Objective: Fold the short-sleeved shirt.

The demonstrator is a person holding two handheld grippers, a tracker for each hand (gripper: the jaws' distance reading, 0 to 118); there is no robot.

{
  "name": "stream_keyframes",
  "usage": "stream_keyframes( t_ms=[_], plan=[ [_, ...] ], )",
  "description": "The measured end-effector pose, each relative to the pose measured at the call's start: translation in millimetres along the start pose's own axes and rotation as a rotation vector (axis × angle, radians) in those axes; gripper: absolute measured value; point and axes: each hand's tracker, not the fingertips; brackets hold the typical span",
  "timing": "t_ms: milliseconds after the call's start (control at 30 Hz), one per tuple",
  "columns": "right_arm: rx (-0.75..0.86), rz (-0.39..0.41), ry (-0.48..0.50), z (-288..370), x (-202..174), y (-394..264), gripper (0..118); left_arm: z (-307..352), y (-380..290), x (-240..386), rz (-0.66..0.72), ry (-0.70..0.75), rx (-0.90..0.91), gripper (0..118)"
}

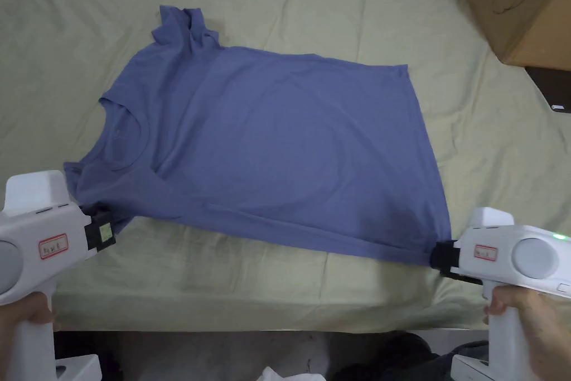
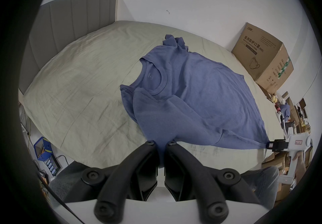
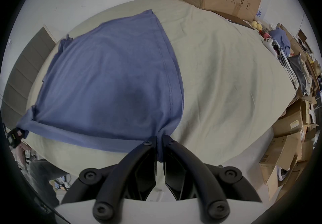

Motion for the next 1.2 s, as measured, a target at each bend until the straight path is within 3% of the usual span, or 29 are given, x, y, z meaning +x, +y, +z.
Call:
stream_keyframes(
  t_ms=[300,433,833,1000,1133,1167,1200],
  plan=[
    [0.115,-0.053,0.072,52,18,56,4,13,35,-2,0.108,-0.073,0.06,2],
    [0.151,-0.065,0.072,46,14,97,4,3,67,5,0.08,-0.068,0.095,2],
    [0.095,-0.105,-0.016,-42,-13,208,4,-104,164,24,0.007,0.022,0.037,2],
    [0.051,-0.076,-0.03,-77,-26,224,4,-149,177,22,0.039,0.069,-0.039,3],
    [0.063,-0.096,-0.017,-93,-23,230,6,-166,174,19,0.032,0.1,-0.064,24],
    [0.069,-0.103,-0.006,-95,-22,231,13,-167,174,18,0.029,0.11,-0.064,35],
    [0.078,-0.113,-0.001,-96,-20,232,27,-168,173,16,0.027,0.114,-0.065,49]
  ],
)
